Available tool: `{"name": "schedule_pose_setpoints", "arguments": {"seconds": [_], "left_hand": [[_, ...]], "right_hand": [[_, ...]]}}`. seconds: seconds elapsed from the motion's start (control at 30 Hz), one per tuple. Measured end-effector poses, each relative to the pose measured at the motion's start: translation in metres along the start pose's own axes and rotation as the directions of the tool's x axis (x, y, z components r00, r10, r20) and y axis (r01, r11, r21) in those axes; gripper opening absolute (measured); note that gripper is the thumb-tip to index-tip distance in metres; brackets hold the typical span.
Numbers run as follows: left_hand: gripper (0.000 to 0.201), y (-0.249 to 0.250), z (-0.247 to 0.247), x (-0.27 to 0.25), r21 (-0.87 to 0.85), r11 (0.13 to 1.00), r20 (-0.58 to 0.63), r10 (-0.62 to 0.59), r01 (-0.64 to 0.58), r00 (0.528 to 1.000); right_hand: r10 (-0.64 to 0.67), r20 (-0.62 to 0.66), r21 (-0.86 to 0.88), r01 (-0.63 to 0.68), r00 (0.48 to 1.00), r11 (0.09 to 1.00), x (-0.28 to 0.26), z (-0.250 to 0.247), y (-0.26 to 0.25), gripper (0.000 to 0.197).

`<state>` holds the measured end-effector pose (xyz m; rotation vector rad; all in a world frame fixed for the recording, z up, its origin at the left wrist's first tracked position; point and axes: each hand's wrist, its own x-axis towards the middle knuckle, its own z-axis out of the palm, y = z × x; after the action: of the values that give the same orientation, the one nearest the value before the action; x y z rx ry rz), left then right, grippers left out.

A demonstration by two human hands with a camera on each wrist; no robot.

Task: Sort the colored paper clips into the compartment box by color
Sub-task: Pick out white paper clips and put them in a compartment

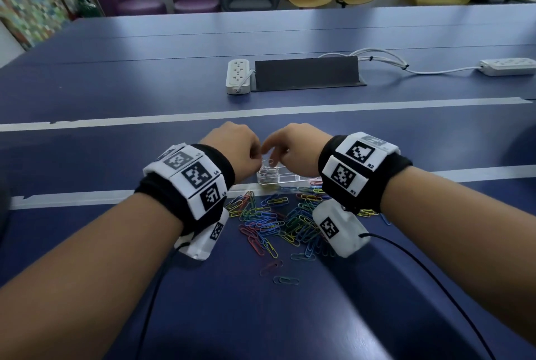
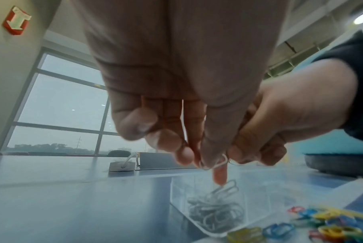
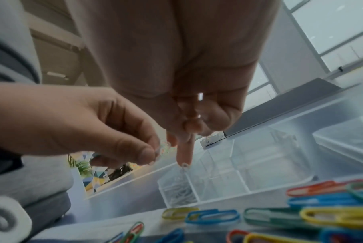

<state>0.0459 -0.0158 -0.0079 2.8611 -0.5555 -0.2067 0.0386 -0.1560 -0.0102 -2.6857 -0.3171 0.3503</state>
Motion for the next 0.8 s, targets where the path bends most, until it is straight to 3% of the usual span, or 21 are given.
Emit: {"name": "schedule_pose_setpoints", "arguments": {"seconds": [0.17,0.33,0.53,0.8], "left_hand": [[0.019,0.005,0.014,0.008,0.102,0.995,0.033,-0.014,0.01,0.999],[0.019,0.004,0.021,0.011,0.135,0.991,0.032,-0.014,0.01,0.999],[0.014,0.002,0.016,0.007,0.065,0.998,-0.016,0.02,-0.019,1.0],[0.009,0.012,0.014,-0.004,0.074,0.996,0.127,0.042,-0.052,0.991]], "right_hand": [[0.044,-0.029,0.15,-0.039,0.999,0.988,-0.005,0.0,0.011,0.041],[0.002,-0.172,0.057,0.008,0.985,0.998,-0.02,0.004,0.021,0.023],[0.006,-0.092,-0.129,-0.018,0.996,0.992,-0.028,0.012,0.019,0.02],[0.026,0.031,-0.261,-0.017,0.999,0.965,-0.024,0.024,0.009,0.02]]}}
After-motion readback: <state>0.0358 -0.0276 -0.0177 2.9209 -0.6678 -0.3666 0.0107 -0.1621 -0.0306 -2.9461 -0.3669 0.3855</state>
